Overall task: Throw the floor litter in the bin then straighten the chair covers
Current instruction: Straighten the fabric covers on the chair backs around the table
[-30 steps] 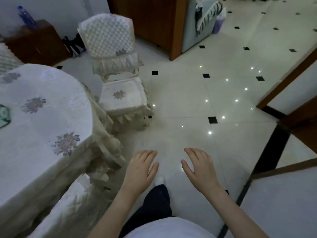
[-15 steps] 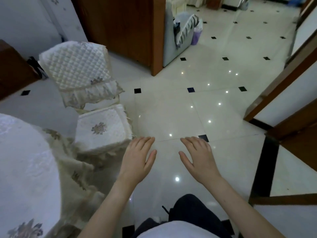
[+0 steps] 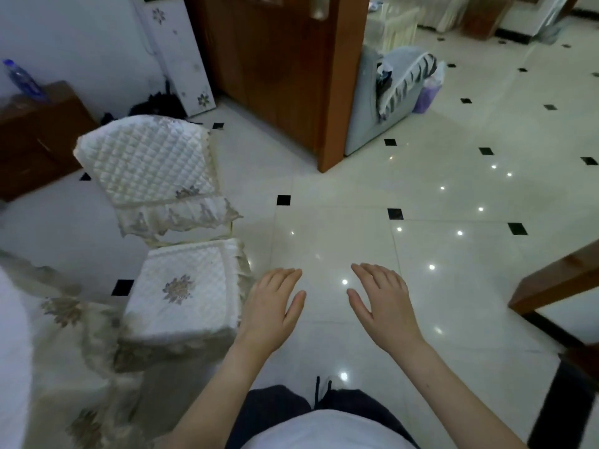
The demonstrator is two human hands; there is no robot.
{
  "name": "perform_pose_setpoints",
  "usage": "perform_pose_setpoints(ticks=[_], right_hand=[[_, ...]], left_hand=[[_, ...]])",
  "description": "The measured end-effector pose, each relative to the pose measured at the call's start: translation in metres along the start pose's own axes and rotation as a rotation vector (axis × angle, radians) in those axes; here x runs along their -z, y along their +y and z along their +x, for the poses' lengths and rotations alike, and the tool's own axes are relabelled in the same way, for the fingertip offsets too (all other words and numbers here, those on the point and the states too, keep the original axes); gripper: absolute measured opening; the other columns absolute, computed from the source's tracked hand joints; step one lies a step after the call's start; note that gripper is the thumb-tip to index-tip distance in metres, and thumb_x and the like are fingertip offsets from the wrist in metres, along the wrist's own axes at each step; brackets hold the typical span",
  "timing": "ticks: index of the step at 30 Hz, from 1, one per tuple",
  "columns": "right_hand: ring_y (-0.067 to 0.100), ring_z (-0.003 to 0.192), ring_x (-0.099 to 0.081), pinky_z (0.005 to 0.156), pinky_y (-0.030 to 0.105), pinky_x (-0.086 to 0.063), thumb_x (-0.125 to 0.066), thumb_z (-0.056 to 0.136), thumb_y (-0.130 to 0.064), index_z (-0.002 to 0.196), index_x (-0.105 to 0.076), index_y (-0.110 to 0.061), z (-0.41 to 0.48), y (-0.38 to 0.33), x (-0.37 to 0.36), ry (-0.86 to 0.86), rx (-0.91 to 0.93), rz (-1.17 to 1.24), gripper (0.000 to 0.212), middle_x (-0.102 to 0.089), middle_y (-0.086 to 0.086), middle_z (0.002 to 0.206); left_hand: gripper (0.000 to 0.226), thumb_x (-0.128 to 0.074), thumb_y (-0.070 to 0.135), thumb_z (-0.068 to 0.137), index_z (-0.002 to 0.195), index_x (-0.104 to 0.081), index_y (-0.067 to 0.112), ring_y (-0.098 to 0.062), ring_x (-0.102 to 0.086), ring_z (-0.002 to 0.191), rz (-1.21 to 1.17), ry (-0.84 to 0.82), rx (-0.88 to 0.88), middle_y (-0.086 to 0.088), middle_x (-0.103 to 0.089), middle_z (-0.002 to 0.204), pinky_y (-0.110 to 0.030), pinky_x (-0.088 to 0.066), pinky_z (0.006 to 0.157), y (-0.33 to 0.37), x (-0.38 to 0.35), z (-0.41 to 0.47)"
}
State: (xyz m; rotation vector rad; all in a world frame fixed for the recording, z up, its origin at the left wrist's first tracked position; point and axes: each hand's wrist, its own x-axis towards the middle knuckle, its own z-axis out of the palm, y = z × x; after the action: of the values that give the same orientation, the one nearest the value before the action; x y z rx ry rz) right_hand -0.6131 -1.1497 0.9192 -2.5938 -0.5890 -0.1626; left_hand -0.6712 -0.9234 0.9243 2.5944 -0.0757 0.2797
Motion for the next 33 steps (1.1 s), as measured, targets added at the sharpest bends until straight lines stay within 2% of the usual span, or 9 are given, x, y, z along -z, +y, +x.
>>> perform_pose_setpoints(ticks=[5,12,15,19,25,33], right_hand=[[0.020,0.119,-0.050,0.104,0.043,-0.038,-0.040,0.098,-0.041,0.133,-0.056,-0.014,0.105,0.030,0.006,0.042,0.082,0.030,0.047,-0.060,0.005,0.127],[0.018,0.119,-0.050,0.105,0.040,-0.036,-0.036,0.099,-0.045,0.134,-0.055,-0.017,0.215,0.062,-0.046,-0.091,0.107,0.042,0.048,-0.060,0.001,0.127],[0.018,0.121,-0.050,0.106,0.039,-0.035,-0.034,0.099,-0.046,0.134,-0.055,-0.018,0.280,0.069,-0.069,-0.124,0.121,0.042,0.050,-0.060,0.000,0.129],[0.019,0.120,-0.050,0.105,0.038,-0.035,-0.034,0.099,-0.046,0.134,-0.056,-0.018,0.383,0.064,-0.085,-0.134,0.153,0.031,0.050,-0.060,0.000,0.128],[0.018,0.119,-0.051,0.105,0.035,-0.035,-0.036,0.099,-0.045,0.134,-0.055,-0.018,0.525,0.044,-0.098,-0.122,0.246,0.066,0.048,-0.060,-0.002,0.127],[0.018,0.119,-0.051,0.105,0.036,-0.036,-0.033,0.098,-0.048,0.134,-0.055,-0.018,0.658,0.034,-0.156,-0.301,0.416,0.121,0.052,-0.060,-0.002,0.129]], left_hand=[[0.046,-0.036,0.038,0.101,0.128,-0.060,0.009,-0.020,-0.055,0.115,0.024,0.088,0.036,-0.002,-0.063,0.124,-0.038,-0.042,0.102,-0.006,-0.001,0.095],[0.050,-0.030,0.043,0.102,0.133,-0.057,0.015,-0.017,-0.051,0.121,0.063,0.016,0.151,0.003,-0.060,0.130,-0.036,-0.040,0.104,-0.069,-0.035,0.185],[0.051,-0.030,0.044,0.102,0.131,-0.059,0.015,-0.017,-0.052,0.120,0.045,0.037,0.170,0.003,-0.061,0.128,-0.036,-0.041,0.103,-0.106,-0.042,0.237],[0.048,-0.034,0.041,0.101,0.126,-0.062,0.011,-0.020,-0.056,0.113,0.064,0.107,0.155,0.000,-0.064,0.122,-0.036,-0.044,0.099,-0.152,-0.030,0.324],[0.046,-0.036,0.039,0.101,0.126,-0.061,0.010,-0.024,-0.056,0.114,0.106,0.195,0.158,-0.002,-0.064,0.121,-0.041,-0.044,0.099,-0.206,0.013,0.437],[0.049,-0.034,0.041,0.101,0.127,-0.061,0.010,-0.021,-0.055,0.116,0.145,0.216,0.406,-0.001,-0.064,0.125,-0.040,-0.043,0.101,-0.266,0.004,0.501]])
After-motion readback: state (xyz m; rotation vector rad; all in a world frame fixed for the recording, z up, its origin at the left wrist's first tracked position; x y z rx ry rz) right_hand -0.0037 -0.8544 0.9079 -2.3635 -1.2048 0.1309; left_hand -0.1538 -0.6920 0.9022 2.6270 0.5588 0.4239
